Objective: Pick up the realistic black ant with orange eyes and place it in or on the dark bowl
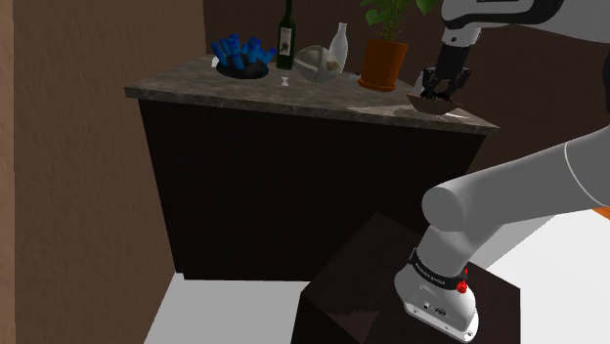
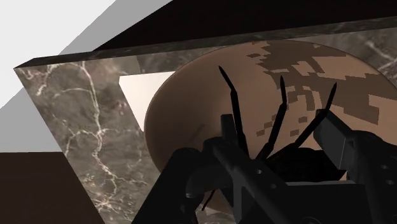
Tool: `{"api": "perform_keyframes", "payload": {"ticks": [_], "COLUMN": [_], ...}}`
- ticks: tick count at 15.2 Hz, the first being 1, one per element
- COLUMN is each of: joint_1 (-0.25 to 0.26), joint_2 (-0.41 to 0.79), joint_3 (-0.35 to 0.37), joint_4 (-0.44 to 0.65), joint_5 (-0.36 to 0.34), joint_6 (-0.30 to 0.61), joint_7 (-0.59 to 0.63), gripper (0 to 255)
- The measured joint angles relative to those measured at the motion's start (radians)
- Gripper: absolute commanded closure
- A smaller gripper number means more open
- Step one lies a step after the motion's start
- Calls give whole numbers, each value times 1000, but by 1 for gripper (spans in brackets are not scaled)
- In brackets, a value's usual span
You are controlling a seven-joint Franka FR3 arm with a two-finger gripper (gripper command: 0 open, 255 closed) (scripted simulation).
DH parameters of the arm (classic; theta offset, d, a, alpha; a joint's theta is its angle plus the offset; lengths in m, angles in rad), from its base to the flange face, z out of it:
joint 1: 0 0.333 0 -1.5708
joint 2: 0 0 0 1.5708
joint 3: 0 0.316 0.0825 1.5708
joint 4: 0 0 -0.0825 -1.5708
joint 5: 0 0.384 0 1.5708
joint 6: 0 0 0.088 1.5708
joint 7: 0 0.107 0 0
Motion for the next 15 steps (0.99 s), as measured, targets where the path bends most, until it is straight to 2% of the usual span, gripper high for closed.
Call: {"api": "perform_keyframes", "payload": {"ticks": [1, 7, 11, 15], "joint_1": [0, 0, 5, 8], "joint_2": [0, 1, 9, 26], "joint_3": [0, 0, 25, 29], "joint_4": [0, -1, 103, 140], "joint_5": [0, 0, 15, 20], "joint_6": [0, 1, -96, -118], "joint_7": [0, 0, -6, -9], "gripper": [0, 0, 0, 0]}}
